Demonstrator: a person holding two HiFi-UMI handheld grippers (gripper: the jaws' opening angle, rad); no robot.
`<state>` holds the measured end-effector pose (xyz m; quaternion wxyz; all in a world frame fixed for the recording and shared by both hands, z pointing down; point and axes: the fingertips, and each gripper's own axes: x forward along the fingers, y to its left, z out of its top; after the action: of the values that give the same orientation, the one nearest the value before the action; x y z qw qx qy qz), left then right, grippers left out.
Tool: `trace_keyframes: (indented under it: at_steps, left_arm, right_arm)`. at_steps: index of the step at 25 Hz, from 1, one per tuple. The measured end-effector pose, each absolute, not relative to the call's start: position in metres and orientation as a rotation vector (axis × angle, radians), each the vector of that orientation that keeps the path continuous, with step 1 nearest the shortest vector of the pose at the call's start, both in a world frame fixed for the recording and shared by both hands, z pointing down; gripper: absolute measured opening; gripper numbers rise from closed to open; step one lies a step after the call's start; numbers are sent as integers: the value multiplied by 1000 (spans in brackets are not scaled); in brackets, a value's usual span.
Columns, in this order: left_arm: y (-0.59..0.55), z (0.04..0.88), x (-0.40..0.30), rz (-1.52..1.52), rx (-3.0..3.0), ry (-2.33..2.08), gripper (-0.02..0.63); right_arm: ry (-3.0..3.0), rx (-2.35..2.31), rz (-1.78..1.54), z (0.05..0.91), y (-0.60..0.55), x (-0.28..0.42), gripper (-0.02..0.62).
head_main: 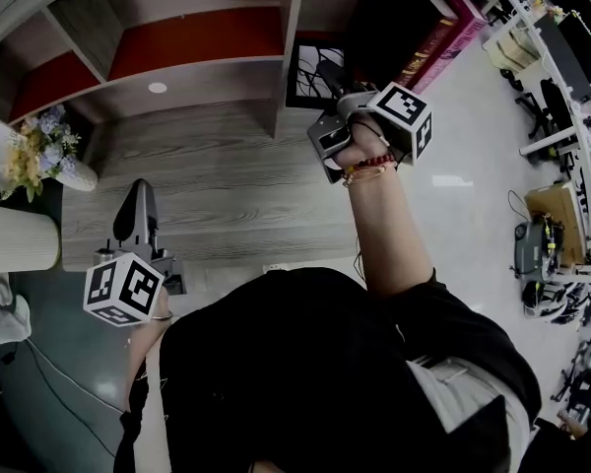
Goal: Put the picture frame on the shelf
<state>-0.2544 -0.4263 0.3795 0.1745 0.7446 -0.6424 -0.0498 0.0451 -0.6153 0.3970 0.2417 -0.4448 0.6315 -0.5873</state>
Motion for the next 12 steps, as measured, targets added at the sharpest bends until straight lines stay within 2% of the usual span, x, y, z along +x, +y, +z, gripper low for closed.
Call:
trace_keyframes:
  at_steps: [12]
  left_arm:
    - [-435, 382, -255, -140, 2099, -1828, 12]
  right_arm:
    - [1833, -1338, -1531, 395, -628, 45, 284]
